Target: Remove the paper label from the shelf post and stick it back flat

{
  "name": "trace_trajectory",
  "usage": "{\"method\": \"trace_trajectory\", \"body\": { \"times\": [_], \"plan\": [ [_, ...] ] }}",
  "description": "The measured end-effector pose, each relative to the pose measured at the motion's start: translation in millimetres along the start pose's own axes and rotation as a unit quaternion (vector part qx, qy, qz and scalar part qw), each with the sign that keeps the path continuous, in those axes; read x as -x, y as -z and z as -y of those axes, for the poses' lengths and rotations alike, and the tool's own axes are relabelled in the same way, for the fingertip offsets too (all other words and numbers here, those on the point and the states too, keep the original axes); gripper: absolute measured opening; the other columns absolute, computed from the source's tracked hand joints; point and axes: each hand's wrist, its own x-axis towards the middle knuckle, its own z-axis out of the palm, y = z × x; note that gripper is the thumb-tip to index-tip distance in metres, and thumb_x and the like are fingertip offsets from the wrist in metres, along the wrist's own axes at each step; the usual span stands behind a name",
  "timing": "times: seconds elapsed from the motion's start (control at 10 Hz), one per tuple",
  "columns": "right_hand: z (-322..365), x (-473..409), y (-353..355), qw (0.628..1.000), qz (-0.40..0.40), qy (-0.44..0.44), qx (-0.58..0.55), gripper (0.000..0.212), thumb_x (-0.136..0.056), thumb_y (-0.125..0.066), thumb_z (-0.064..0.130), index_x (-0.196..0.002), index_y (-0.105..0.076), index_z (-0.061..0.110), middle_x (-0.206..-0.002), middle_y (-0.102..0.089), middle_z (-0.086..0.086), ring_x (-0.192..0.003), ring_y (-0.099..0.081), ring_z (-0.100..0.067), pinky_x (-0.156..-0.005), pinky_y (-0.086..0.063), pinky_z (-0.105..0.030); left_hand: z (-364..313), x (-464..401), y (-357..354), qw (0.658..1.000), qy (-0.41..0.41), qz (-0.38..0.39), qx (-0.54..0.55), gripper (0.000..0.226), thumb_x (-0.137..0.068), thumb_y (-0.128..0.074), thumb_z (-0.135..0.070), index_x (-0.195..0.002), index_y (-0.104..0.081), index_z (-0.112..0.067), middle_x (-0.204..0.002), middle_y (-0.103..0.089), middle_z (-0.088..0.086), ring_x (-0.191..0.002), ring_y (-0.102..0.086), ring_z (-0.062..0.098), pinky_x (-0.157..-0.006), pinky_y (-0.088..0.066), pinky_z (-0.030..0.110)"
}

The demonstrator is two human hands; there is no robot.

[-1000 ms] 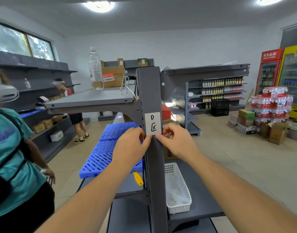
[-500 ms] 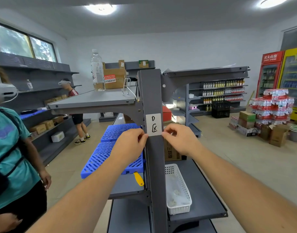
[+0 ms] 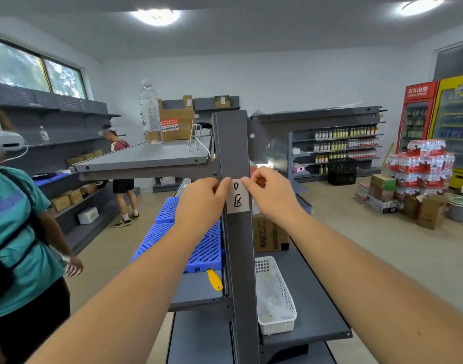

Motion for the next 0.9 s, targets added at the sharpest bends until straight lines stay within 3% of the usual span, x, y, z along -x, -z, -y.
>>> {"method": "trace_trajectory", "body": {
  "times": [0.1, 0.2, 0.3, 0.4, 0.6, 0.8, 0.9],
  "plan": [
    [-5.9, 3.4, 2.0, 1.000, 0.012, -0.022, 0.005, 0.024, -0.105, -0.057, 0.040, -0.101, -0.066, 0.017, -0.087, -0.066, 0.012, -0.074, -0.060, 0.000, -0.053, -0.042, -0.010, 8.4, 2.1, 0.8, 1.000, 0.002, 0.011, 0.020, 0.052, -0.106, -0.042, -0.046, -0.065, -0.056, -0.017, -0.059, -0.059, -0.002, -0.053, -0.054, 0.012, -0.049, -0.036, 0.025],
    [-9.4, 9.2, -0.4, 1.000, -0.007, -0.013, 0.001, 0.026, -0.105, -0.056, 0.040, -0.103, -0.067, 0.017, -0.089, -0.068, 0.012, -0.077, -0.062, -0.001, -0.057, -0.043, -0.011, 9.2, 6.1, -0.4, 0.999, 0.004, 0.014, 0.031, 0.048, -0.107, -0.043, -0.043, -0.070, -0.058, -0.015, -0.061, -0.059, -0.002, -0.055, -0.053, 0.013, -0.048, -0.032, 0.023],
    [-12.5, 11.3, -5.3, 1.000, -0.012, 0.000, -0.007, 0.022, -0.098, -0.068, 0.040, -0.100, -0.066, 0.018, -0.089, -0.068, 0.008, -0.078, -0.060, -0.002, -0.067, -0.048, -0.018, 8.8, 9.1, -2.0, 1.000, 0.002, 0.017, 0.013, 0.043, -0.101, -0.052, -0.052, -0.079, -0.064, -0.017, -0.065, -0.062, -0.003, -0.058, -0.055, 0.009, -0.050, -0.034, 0.023],
    [-20.2, 15.3, -6.8, 1.000, 0.011, -0.005, 0.018, 0.022, -0.094, -0.074, 0.039, -0.097, -0.066, 0.019, -0.084, -0.065, 0.009, -0.074, -0.057, -0.003, -0.068, -0.048, -0.022, 12.4, 11.7, -8.4, 0.999, -0.004, 0.040, -0.029, 0.036, -0.096, -0.061, -0.053, -0.089, -0.066, -0.019, -0.077, -0.068, -0.001, -0.069, -0.061, 0.013, -0.056, -0.040, 0.025],
    [-37.6, 32.8, -6.7, 0.998, 0.053, -0.020, 0.023, 0.021, -0.092, -0.078, 0.033, -0.095, -0.068, 0.015, -0.079, -0.062, 0.008, -0.068, -0.053, -0.004, -0.067, -0.046, -0.021, 25.9, 21.9, -19.0, 0.998, -0.019, 0.054, -0.038, 0.026, -0.095, -0.068, -0.045, -0.090, -0.064, -0.019, -0.077, -0.064, -0.006, -0.069, -0.058, 0.010, -0.060, -0.041, 0.023],
    [-41.1, 46.3, 4.7, 0.998, 0.054, -0.023, 0.038, 0.017, -0.099, -0.067, 0.036, -0.089, -0.069, 0.022, -0.086, -0.071, 0.001, -0.076, -0.060, -0.008, -0.071, -0.050, -0.024, 29.7, 29.3, -19.6, 0.997, -0.013, 0.073, -0.022, 0.017, -0.097, -0.067, -0.038, -0.095, -0.068, -0.021, -0.086, -0.071, -0.006, -0.079, -0.065, 0.010, -0.072, -0.056, 0.028],
    [-18.2, 57.4, 16.7, 0.999, 0.008, 0.013, -0.050, 0.023, -0.104, -0.058, 0.032, -0.084, -0.066, 0.027, -0.077, -0.069, 0.006, -0.066, -0.059, -0.008, -0.063, -0.048, -0.021, 28.9, 31.5, -15.7, 0.997, -0.007, 0.078, 0.000, 0.022, -0.101, -0.059, -0.040, -0.092, -0.067, -0.021, -0.078, -0.068, -0.006, -0.070, -0.063, 0.009, -0.065, -0.054, 0.026]
  ]
}}
